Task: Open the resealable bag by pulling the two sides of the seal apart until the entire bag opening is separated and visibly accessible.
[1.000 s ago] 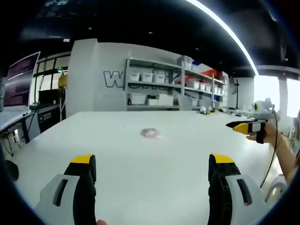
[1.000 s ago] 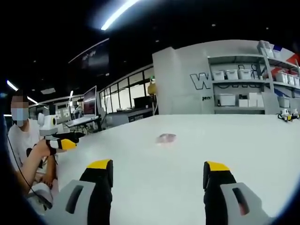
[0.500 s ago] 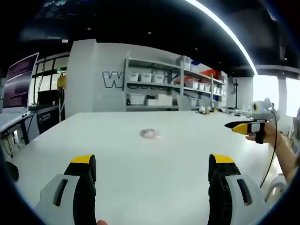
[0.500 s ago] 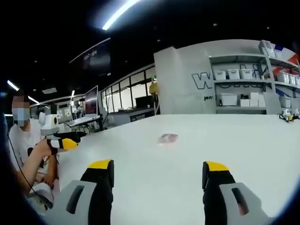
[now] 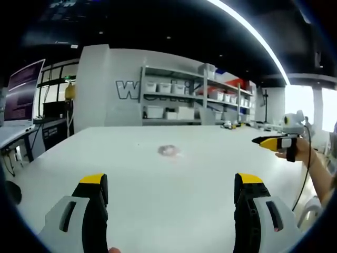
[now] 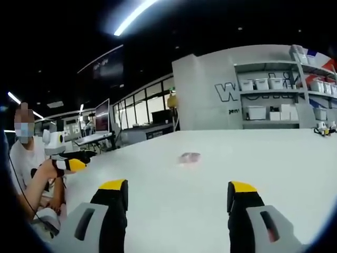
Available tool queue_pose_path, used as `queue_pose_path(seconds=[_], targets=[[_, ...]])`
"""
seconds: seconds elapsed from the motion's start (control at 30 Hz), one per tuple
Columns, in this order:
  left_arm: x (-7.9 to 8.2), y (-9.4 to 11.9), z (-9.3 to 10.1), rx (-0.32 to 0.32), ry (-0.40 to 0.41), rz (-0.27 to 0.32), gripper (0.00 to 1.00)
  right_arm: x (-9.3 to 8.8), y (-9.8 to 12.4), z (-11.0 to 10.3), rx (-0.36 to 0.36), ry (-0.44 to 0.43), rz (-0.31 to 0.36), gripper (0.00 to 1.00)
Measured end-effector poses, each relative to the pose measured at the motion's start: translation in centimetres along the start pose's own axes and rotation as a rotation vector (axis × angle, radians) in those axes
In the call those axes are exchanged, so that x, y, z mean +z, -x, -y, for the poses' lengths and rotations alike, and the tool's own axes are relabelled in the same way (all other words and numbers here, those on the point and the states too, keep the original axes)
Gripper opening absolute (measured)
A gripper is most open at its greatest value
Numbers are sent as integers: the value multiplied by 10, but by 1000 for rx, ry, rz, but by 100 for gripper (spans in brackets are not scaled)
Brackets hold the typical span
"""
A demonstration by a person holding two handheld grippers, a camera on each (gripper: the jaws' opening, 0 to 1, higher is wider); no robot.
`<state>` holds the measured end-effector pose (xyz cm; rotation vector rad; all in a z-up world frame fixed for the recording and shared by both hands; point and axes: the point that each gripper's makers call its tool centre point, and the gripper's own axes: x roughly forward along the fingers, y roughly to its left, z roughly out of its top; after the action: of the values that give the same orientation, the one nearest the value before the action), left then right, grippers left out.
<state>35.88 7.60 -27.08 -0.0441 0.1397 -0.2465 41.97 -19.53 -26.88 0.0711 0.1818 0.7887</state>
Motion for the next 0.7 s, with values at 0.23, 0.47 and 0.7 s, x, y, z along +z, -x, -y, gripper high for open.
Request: queue_pose_path(seconds=[0.23,0.47,0.7], targets=[[-1,0,-2,4,3,0,100,-1,-1,1,-1,1,0,77],[-3,-2,-3,3,7,-2,100,-1,-3,2,2,-13,7,77],[-3,-3,-6,6,9,2,100,-1,-8,2,4,-20,6,76]])
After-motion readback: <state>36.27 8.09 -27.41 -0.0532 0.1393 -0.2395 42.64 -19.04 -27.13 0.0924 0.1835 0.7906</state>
